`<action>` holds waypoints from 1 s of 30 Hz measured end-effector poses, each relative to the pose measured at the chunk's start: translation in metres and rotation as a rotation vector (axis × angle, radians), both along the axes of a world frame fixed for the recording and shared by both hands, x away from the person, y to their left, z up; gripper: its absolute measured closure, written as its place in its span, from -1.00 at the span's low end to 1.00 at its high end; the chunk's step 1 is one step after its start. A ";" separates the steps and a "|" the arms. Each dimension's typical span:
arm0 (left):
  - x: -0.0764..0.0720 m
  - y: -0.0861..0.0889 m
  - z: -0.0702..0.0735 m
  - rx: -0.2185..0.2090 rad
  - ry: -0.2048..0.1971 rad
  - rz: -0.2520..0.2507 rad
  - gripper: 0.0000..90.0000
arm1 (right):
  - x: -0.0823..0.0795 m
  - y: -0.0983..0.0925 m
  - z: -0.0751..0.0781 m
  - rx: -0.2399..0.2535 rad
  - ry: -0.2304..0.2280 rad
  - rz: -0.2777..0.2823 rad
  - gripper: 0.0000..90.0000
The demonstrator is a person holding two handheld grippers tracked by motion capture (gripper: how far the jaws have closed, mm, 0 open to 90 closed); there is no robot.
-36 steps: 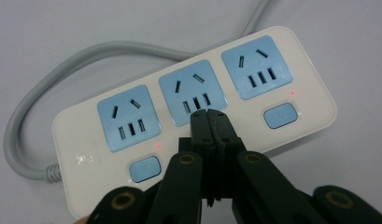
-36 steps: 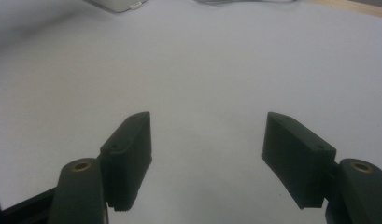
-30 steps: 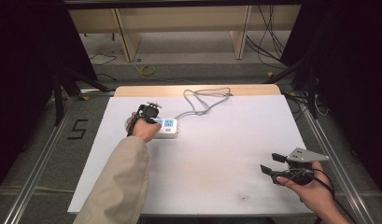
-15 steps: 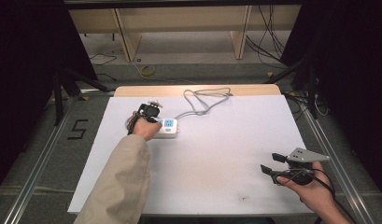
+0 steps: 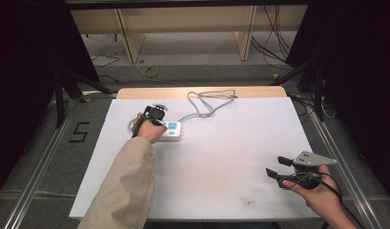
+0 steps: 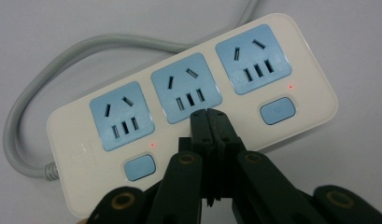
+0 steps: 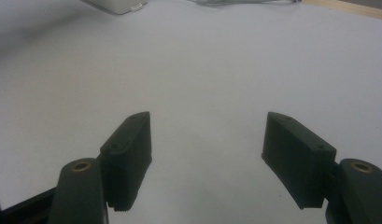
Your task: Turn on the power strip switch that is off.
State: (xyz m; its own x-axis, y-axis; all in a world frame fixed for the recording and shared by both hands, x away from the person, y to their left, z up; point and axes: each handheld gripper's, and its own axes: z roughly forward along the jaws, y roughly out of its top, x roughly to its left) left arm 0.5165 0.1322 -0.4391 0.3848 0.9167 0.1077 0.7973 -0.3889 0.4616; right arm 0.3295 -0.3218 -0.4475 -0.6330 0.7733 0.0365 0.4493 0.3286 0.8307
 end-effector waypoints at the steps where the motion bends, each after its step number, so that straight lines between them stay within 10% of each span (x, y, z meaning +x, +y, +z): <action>1: 0.000 0.000 0.000 0.000 0.000 0.002 1.00 | 0.000 0.000 0.000 0.000 0.000 0.000 -0.27; 30: 0.009 -0.006 0.002 0.037 0.053 0.021 1.00 | 0.001 0.001 -0.001 -0.003 0.007 0.008 -0.27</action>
State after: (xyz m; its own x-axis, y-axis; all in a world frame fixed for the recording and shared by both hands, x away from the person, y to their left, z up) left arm 0.5258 0.1260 -0.4376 0.3715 0.9204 0.1219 0.8285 -0.3879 0.4039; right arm 0.3309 -0.3205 -0.4489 -0.6392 0.7681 0.0387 0.4527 0.3350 0.8263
